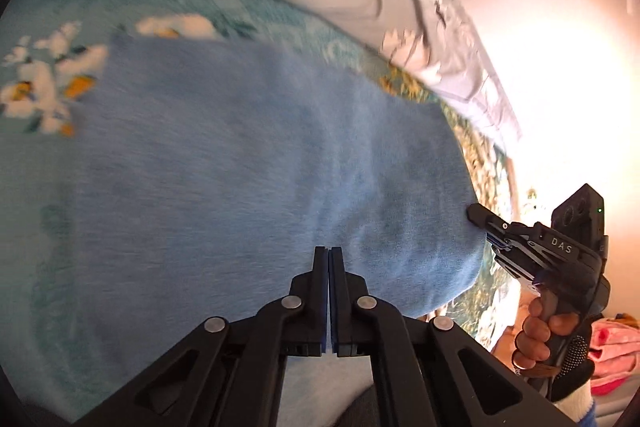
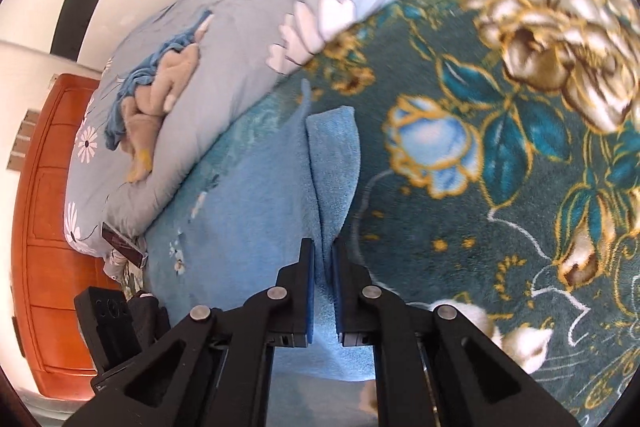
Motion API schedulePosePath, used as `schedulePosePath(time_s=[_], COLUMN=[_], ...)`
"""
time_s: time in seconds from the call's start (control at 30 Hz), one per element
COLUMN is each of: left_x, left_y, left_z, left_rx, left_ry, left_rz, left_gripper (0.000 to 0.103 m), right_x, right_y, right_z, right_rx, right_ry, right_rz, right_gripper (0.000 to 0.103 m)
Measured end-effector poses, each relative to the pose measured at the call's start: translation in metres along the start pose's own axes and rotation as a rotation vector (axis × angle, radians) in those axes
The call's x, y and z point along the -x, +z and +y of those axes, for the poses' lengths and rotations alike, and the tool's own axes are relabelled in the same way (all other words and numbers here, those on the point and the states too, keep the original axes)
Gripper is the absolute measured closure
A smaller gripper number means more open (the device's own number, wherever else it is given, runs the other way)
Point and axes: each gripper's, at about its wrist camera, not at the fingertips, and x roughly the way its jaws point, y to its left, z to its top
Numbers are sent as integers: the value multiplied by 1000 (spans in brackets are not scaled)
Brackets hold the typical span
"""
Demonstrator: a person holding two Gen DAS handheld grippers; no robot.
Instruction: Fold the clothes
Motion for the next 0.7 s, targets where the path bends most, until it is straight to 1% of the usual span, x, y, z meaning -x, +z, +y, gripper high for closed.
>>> schedulePosePath(time_s=[0.17, 0.33, 0.43, 0.53, 0.7], left_x=[56, 99, 115, 125, 131], left_y=[7, 6, 4, -1, -10], left_z=[27, 68, 93, 114, 137], left_rx=[24, 107, 165, 213, 265], left_ry=[26, 21, 19, 17, 9], left_rz=[-109, -191, -220, -237, -230], left_gripper=[102, 102, 102, 102, 102], right_x=[2, -14, -37, -67, -128], right_y=[-2, -17, -30, -50, -87], right_z=[64, 134, 170, 197, 218], right_rx=[96, 242, 321, 374, 439], right_ry=[6, 30, 8, -15, -78], right_rz=[-2, 32, 66, 120, 232], right_gripper=[95, 95, 95, 95, 95])
